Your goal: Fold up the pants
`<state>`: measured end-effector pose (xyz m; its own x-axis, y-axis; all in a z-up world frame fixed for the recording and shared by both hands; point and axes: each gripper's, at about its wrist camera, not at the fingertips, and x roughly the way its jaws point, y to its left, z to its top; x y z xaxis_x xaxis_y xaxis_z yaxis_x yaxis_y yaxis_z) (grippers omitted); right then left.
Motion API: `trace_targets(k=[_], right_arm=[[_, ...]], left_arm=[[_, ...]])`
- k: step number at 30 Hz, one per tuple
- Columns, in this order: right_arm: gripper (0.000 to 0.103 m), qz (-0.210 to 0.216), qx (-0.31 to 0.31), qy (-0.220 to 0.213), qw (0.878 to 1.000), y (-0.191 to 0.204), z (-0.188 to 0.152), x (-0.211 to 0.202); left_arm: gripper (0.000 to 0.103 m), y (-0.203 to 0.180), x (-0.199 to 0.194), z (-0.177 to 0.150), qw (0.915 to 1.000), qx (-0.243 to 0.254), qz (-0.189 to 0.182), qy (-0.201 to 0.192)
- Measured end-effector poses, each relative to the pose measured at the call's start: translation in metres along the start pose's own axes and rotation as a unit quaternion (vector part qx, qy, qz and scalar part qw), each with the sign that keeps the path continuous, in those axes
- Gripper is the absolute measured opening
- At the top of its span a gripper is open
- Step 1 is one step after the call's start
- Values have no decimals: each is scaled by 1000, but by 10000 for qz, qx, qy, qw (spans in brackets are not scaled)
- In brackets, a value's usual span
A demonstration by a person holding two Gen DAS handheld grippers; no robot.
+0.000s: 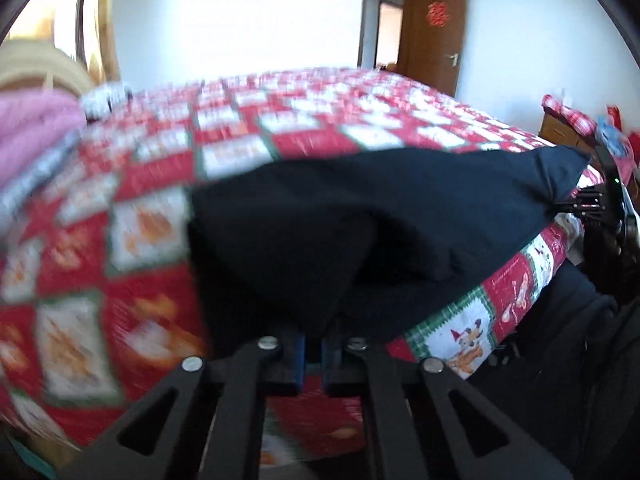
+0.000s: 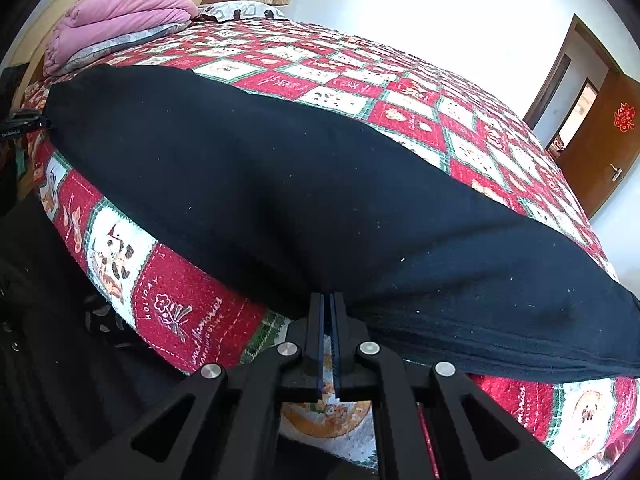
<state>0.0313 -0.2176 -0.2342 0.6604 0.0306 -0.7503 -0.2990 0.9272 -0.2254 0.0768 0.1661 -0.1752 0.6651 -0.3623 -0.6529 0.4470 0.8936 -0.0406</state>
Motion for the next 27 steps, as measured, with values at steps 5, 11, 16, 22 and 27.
trace_targets(k=[5, 11, 16, 22, 27], right_arm=[[3, 25, 24, -3, 10000, -1, 1, -2], [3, -82, -179, 65, 9998, 5, 0, 0], [4, -9, -97, 134, 9999, 2, 0, -3], [8, -9, 249, 54, 9997, -11, 0, -15], [64, -213, 631, -166, 9976, -33, -2, -23]], left_arm=[[5, 27, -32, 5, 9992, 385, 84, -85], [8, 24, 13, -30, 9956, 692, 186, 597], [25, 30, -3, -32, 9988, 374, 153, 278], [74, 41, -26, -29, 9969, 393, 686, -51], [91, 54, -25, -25, 9946, 184, 1020, -98]])
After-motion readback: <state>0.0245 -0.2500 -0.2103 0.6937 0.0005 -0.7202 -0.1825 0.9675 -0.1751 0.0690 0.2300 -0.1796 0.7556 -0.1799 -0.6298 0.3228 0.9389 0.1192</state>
